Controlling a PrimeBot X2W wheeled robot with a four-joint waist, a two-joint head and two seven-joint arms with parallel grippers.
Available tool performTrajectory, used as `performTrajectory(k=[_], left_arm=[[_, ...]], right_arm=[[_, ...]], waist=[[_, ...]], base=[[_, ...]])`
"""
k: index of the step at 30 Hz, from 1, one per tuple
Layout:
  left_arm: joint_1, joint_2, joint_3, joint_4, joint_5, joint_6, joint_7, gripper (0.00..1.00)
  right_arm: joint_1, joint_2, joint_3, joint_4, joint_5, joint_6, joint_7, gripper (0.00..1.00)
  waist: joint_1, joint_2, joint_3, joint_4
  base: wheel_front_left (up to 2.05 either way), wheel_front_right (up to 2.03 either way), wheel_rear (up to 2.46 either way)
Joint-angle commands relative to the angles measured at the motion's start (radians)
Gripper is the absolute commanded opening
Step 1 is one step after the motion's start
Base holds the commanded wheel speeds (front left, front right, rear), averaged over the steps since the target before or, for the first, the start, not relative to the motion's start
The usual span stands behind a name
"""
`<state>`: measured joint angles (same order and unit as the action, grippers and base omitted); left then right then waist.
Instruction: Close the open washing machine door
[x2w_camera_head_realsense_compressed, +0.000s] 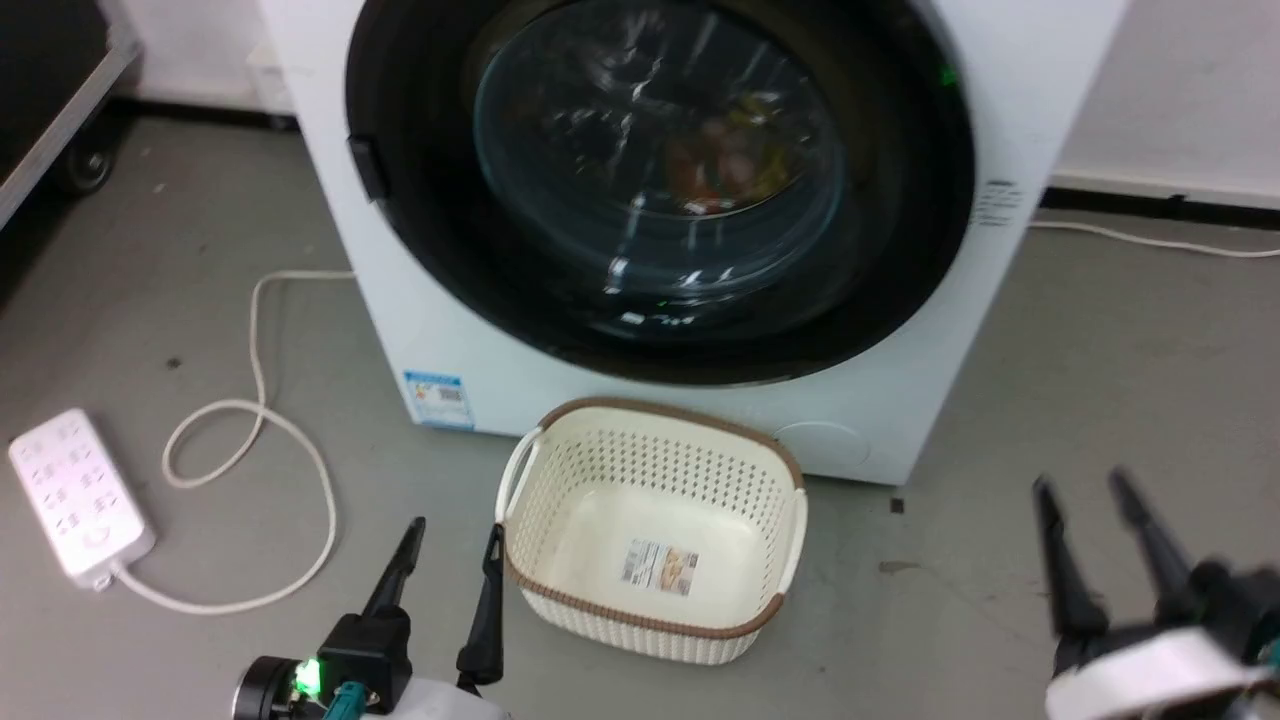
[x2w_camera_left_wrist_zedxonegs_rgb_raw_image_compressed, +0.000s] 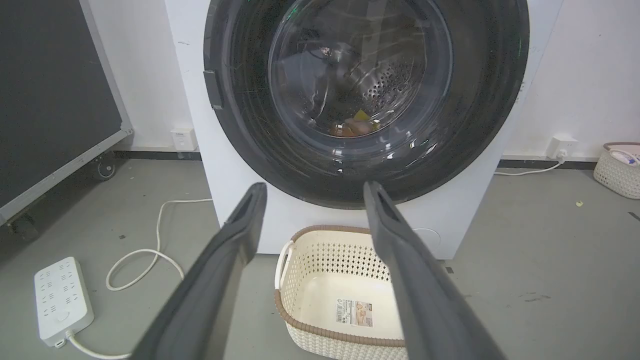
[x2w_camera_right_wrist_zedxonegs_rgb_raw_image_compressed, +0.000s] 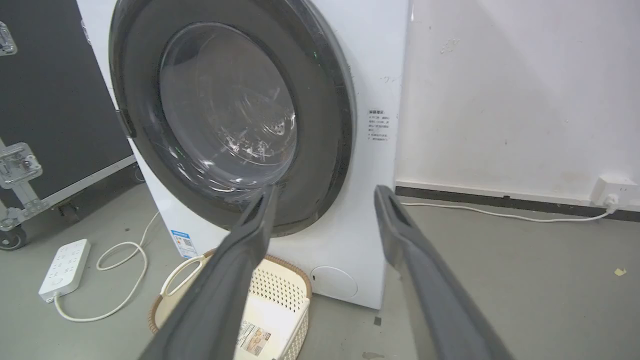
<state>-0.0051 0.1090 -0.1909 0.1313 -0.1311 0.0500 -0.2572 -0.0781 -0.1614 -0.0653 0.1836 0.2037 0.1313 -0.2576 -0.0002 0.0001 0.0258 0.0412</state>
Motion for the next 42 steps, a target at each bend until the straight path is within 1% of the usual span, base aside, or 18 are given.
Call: performTrajectory(k=[1, 3, 6, 13, 14, 42], left_arm=[[0.013, 0.005, 0.002, 0.009, -0.007, -0.006, -0.005, 1.00], [0.013, 0.005, 0.003, 0.017, -0.007, -0.009, -0.005, 1.00], [0.012, 0.002, 0.011, 0.020, -0.010, -0.008, -0.005, 1.00], [0.011, -0.003, 0.019, 0.031, -0.002, -0.007, -0.005, 1.00], [0.006, -0.002, 0.015, 0.029, -0.002, -0.009, 0.001, 0.00], [0.006, -0.014, 0.052, -0.006, 0.027, -0.018, 0.057, 0.00]], right_arm=[[0.048, 0.039, -0.014, -0.026, -0.029, -0.001, -0.004, 1.00], [0.089, 0.069, -0.034, -0.047, -0.052, -0.001, -0.004, 1.00], [0.127, 0.093, -0.040, -0.069, -0.068, -0.001, -0.004, 1.00], [0.160, 0.108, -0.029, -0.087, -0.080, -0.001, -0.004, 1.00], [0.143, 0.102, -0.029, -0.079, -0.073, 0.000, 0.000, 0.00], [0.127, 0.104, -0.008, -0.102, -0.101, 0.000, 0.056, 0.00]], waist=[[0.0002, -0.0001, -0.027, -0.028], [0.0002, -0.0001, -0.030, -0.032], [0.0002, -0.0001, -0.031, -0.038], [0.0002, -0.0001, -0.036, -0.038], [0.0002, -0.0001, -0.036, -0.038], [0.0002, -0.0001, -0.034, -0.039]], base=[[0.00, 0.00, 0.00], [0.00, 0.00, 0.00], [0.00, 0.00, 0.00], [0.00, 0.00, 0.00], [0.00, 0.00, 0.00], [0.00, 0.00, 0.00]])
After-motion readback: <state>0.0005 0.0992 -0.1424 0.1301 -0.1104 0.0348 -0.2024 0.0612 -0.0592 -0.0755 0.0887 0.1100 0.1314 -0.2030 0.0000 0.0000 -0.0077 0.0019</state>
